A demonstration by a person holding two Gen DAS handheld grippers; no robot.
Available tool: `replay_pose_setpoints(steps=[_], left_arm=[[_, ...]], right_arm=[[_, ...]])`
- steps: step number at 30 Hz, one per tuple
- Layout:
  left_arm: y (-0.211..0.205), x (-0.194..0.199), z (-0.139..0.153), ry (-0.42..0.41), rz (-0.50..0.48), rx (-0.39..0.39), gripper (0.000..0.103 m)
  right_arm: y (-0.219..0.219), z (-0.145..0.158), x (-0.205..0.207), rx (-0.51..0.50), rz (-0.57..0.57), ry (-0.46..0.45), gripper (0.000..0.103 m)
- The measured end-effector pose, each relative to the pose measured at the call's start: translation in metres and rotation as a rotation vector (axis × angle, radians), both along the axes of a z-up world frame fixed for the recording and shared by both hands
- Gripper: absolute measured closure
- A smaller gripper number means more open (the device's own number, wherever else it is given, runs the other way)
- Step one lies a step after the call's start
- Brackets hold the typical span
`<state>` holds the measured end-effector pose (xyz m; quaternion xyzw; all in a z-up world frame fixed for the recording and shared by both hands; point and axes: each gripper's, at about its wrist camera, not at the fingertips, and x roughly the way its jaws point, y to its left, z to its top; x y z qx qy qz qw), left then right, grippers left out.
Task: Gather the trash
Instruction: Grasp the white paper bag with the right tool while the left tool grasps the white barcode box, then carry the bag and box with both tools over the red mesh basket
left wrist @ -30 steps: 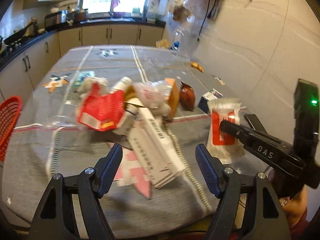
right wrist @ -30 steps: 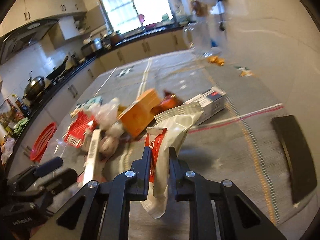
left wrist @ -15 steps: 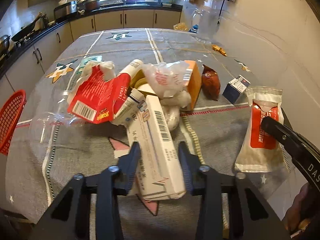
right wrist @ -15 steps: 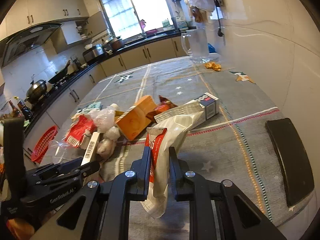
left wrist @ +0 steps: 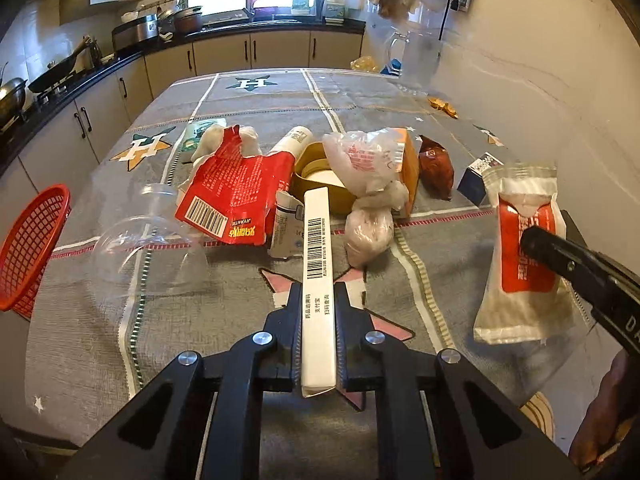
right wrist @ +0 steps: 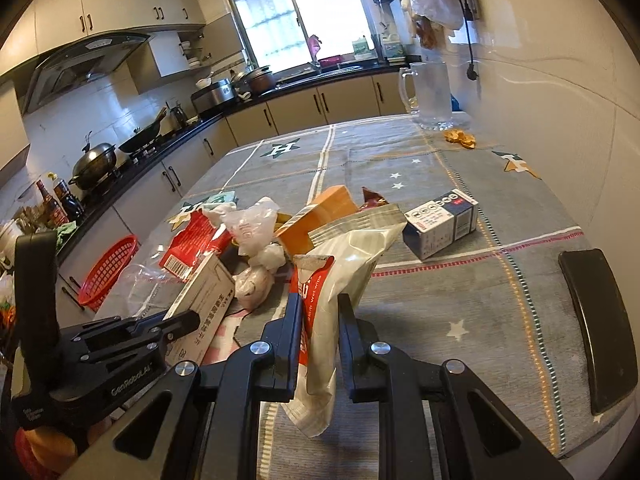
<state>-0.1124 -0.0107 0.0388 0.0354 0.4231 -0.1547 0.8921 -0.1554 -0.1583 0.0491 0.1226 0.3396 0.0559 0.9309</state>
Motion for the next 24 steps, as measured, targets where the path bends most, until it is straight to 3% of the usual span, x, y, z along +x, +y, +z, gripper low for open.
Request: replay_pose_setpoints(steps=[6, 24], left_arm=[[-0.003, 0.004, -0.011, 0.027, -0.011, 0.003, 0.091], [0.023, -0.025, 0.048, -0.189, 0.013, -0.057, 0.091]], right_arm=[[0.002, 0.001, -0.001, -0.011, 0.01, -0.007, 0.085], [0.018, 0.028, -0.002, -0.009, 0.084, -0.077, 0.085]])
